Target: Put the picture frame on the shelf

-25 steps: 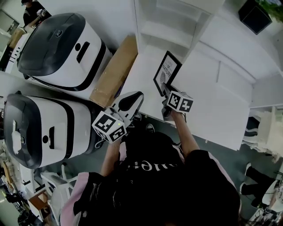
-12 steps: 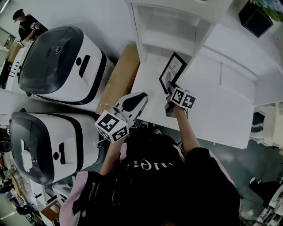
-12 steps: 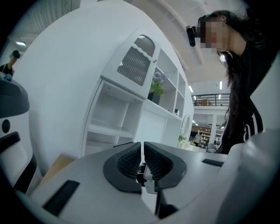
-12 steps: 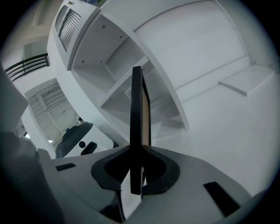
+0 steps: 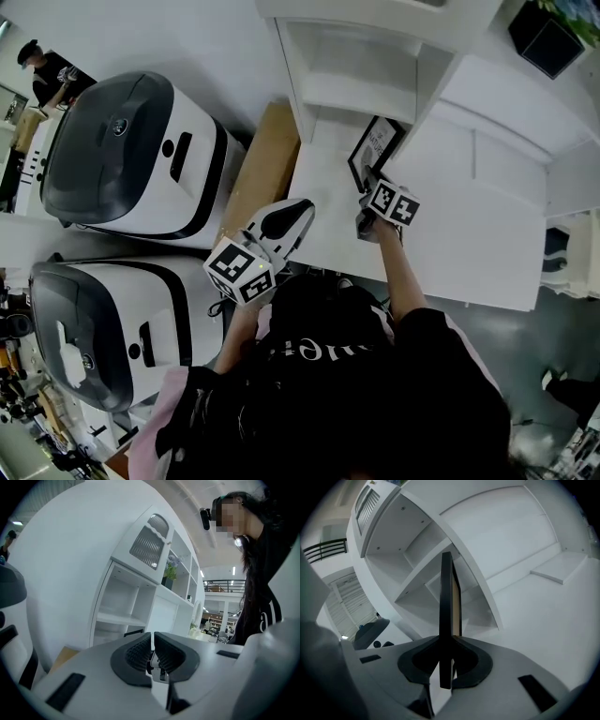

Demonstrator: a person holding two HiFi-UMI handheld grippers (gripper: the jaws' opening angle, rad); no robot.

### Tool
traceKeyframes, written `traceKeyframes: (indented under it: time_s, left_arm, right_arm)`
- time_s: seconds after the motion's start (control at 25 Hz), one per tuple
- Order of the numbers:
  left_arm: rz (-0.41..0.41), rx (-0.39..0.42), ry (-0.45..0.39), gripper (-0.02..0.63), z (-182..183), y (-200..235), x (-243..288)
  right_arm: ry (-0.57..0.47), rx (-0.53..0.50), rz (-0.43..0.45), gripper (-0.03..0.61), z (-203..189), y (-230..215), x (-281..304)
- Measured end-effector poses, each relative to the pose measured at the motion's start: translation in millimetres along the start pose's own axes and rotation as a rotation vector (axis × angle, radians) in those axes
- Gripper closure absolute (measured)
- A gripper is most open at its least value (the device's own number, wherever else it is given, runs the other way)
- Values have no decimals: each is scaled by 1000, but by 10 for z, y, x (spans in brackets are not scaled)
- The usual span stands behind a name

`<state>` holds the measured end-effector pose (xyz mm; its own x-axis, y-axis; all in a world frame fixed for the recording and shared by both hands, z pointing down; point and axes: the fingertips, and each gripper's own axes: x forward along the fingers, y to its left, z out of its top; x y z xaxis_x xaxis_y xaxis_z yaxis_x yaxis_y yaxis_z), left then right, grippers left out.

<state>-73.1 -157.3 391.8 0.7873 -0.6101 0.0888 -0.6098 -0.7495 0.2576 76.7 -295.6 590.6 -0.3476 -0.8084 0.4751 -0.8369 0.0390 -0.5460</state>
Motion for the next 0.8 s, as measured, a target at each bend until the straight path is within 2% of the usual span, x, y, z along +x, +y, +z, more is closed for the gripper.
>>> traceKeyframes:
  time_s: [0.52, 0.8]
  left_arm:
    - [-16, -9, 37, 584, -71, 176, 34]
    - [-13, -19, 50, 584, -116, 247, 30]
  right_arm:
    - [-169, 47, -40, 491, 462, -141, 187]
    - [-184, 101, -51, 492, 686, -244, 375]
